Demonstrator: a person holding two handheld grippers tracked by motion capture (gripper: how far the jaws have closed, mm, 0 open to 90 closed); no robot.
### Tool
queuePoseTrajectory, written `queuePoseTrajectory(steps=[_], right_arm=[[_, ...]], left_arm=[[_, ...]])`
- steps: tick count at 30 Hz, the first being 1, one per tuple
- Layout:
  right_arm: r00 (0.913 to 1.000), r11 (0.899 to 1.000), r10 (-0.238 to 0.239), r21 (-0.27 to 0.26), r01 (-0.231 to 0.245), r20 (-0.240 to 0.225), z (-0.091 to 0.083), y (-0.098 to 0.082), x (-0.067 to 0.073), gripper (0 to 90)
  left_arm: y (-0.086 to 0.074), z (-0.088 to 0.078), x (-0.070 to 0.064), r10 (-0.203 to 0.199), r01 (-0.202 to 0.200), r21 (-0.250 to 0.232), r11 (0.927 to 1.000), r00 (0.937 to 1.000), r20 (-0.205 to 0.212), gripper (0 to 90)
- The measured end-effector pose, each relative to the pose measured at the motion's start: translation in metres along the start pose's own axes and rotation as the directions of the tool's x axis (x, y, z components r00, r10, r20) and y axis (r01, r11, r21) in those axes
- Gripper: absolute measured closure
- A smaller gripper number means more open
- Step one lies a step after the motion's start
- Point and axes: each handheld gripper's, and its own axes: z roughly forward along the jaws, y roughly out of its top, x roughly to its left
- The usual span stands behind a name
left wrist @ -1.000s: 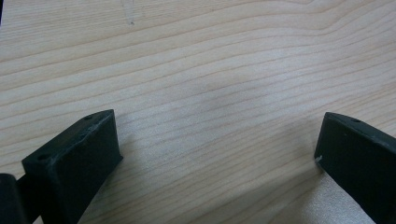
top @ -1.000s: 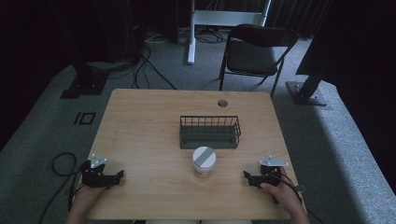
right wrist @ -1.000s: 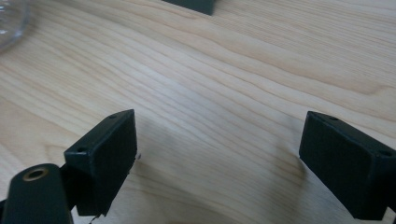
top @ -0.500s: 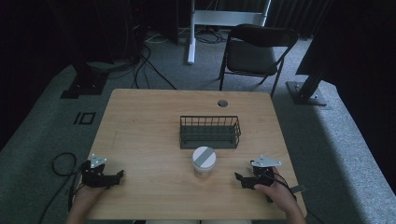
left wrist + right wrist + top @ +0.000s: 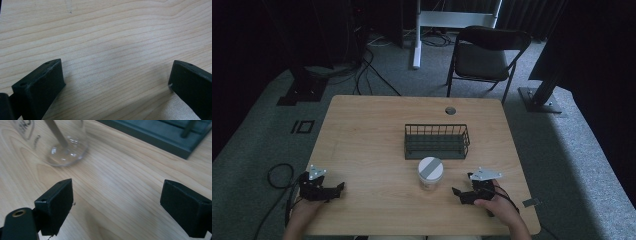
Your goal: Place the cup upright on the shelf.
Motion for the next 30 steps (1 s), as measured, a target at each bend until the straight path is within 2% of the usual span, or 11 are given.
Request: queuePoseTrajectory(steps=[5, 10, 15, 30], right_arm=[[0.9985, 0.999, -0.027, -0.022, 0.026, -0.047, 0.006, 0.004, 0.011, 11.0], [0.9975, 0.999, -0.034, -0.026, 0.033, -0.063, 0.012, 0.006, 0.019, 11.0], [0.9954, 0.998, -0.04, -0.054, 0.035, -0.087, 0.018, 0.012, 0.029, 11.0], [0.9938, 0.994, -0.03, -0.111, 0.018, -0.107, 0.029, 0.023, 0.048, 11.1]], left_arm=[[0.0, 0.0, 0.0, 0.0, 0.0, 0.001, 1.0, 1.0, 0.0, 0.1], [0.0, 0.0, 0.0, 0.0, 0.0, 0.001, 1.0, 1.0, 0.0, 0.1], [0.0, 0.0, 0.0, 0.0, 0.0, 0.0, 1.0, 1.0, 0.0, 0.1], [0.0, 0.0, 0.0, 0.0, 0.0, 0.001, 1.0, 1.0, 0.0, 0.1]])
